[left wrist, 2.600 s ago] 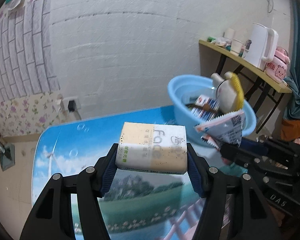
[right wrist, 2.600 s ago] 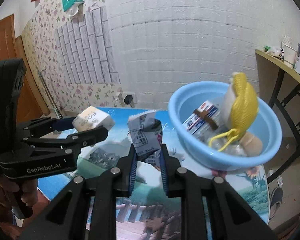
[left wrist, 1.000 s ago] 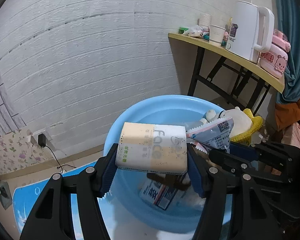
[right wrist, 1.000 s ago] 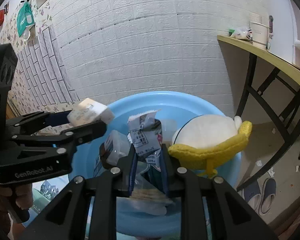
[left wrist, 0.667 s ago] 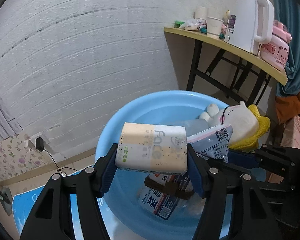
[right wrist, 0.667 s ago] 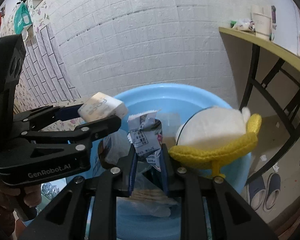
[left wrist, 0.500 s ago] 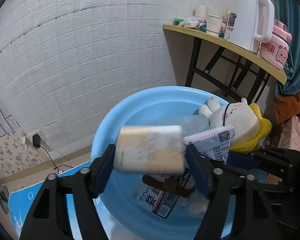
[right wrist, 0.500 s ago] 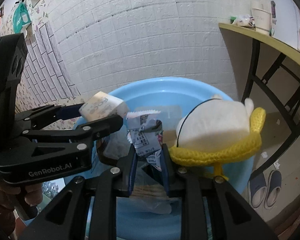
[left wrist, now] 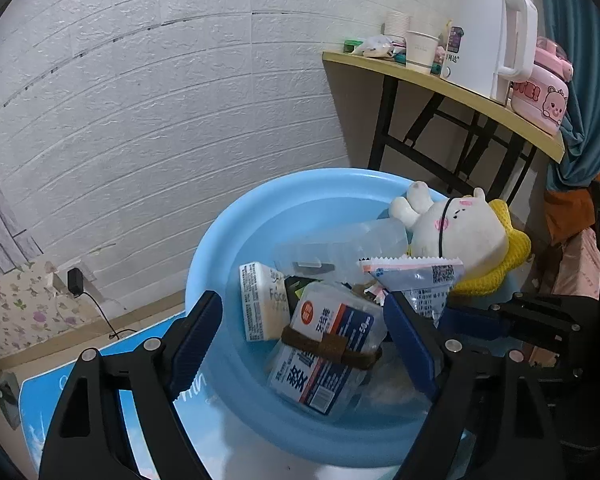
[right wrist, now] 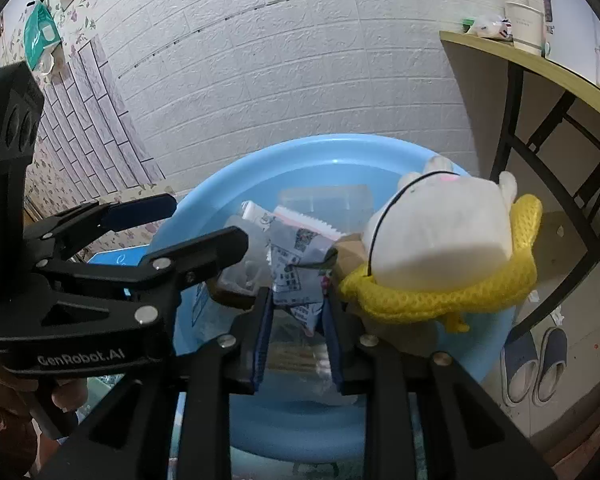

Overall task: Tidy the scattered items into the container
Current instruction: 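Open both tools to drop the tissue pack and paper packet into the basin, then withdraw both open tools away from the basin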

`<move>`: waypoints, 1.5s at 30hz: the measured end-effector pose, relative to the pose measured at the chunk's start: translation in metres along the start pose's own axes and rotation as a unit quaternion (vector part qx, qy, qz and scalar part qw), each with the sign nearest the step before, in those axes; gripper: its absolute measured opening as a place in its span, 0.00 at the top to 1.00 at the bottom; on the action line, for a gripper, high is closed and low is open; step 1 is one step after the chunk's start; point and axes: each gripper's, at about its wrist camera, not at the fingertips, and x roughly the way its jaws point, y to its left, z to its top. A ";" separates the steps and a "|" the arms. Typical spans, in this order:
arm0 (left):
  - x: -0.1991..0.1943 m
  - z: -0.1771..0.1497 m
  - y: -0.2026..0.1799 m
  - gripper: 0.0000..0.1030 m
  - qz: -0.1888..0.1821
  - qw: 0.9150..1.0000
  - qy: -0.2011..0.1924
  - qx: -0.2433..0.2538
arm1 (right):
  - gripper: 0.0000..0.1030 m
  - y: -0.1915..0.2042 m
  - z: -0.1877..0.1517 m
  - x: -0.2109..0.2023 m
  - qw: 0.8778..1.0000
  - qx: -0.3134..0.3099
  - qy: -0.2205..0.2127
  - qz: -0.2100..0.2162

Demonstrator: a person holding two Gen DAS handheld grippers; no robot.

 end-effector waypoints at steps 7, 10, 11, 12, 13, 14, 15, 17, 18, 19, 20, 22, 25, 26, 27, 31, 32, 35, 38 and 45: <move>-0.016 -0.007 0.004 0.18 0.014 1.000 -0.006 -0.008 | 0.69 0.006 -0.005 -0.008 1.000 0.006 0.002 -0.002; -0.024 -0.010 0.007 0.14 0.017 1.000 -0.012 -0.014 | 0.64 0.006 -0.009 -0.013 1.000 0.014 0.004 0.002; -0.027 -0.011 0.008 0.14 0.017 1.000 -0.013 -0.017 | 0.64 0.005 -0.010 -0.014 1.000 0.018 0.005 0.005; -0.029 -0.012 0.009 0.14 0.018 1.000 -0.014 -0.019 | 0.63 0.005 -0.011 -0.015 1.000 0.020 0.007 0.006; -0.032 -0.014 0.011 0.14 0.019 0.999 -0.015 -0.022 | 0.63 0.005 -0.011 -0.017 1.000 0.022 0.007 0.006; -0.034 -0.015 0.011 0.14 0.020 0.999 -0.016 -0.024 | 0.63 0.005 -0.012 -0.018 1.000 0.022 0.007 0.005; -0.037 -0.016 0.012 0.14 0.021 0.999 -0.017 -0.026 | 0.63 0.005 -0.012 -0.019 1.000 0.021 0.006 0.003; -0.039 -0.019 0.013 0.13 0.023 0.999 -0.018 -0.028 | 0.63 0.006 -0.013 -0.023 1.000 0.022 0.005 0.003; -0.040 -0.020 0.013 0.11 0.024 0.999 -0.017 -0.029 | 0.63 0.007 -0.014 -0.025 1.000 0.022 0.005 0.004; -0.040 -0.022 0.014 0.10 0.023 0.999 -0.016 -0.031 | 0.63 0.007 -0.014 -0.025 1.000 0.023 0.004 0.004; -0.039 -0.024 0.015 0.10 0.022 0.999 -0.014 -0.033 | 0.63 0.008 -0.015 -0.027 1.000 0.024 0.004 0.004; -0.037 -0.029 0.019 0.10 0.022 0.999 -0.005 -0.043 | 0.63 0.009 -0.016 -0.030 1.000 0.024 0.003 0.005; -0.036 -0.034 0.025 0.10 0.017 0.998 0.003 -0.059 | 0.63 0.012 -0.016 -0.035 1.000 0.019 -0.002 0.003; -0.037 -0.036 0.026 0.10 0.017 0.998 0.003 -0.063 | 0.63 0.014 -0.016 -0.037 1.000 0.017 -0.005 -0.001; -0.037 -0.038 0.028 0.10 0.019 0.998 0.003 -0.064 | 0.63 0.014 -0.015 -0.039 1.000 0.015 -0.007 -0.003; -0.040 -0.042 0.031 0.10 0.028 0.997 0.015 -0.069 | 0.63 0.019 -0.013 -0.048 1.000 0.001 -0.025 -0.014; -0.042 -0.043 0.032 0.10 0.028 0.997 0.016 -0.072 | 0.63 0.021 -0.013 -0.050 0.999 -0.001 -0.031 -0.016; -0.053 -0.043 0.034 0.10 0.022 0.996 0.012 -0.082 | 0.58 0.025 -0.012 -0.056 0.999 -0.002 -0.040 -0.017; -0.058 -0.043 0.035 0.07 0.041 0.995 0.016 -0.085 | 0.47 0.028 -0.010 -0.061 0.998 -0.005 -0.052 -0.025; -0.068 -0.040 0.041 0.06 0.057 0.994 0.013 -0.097 | 0.47 0.029 -0.007 -0.062 0.998 -0.009 -0.054 -0.027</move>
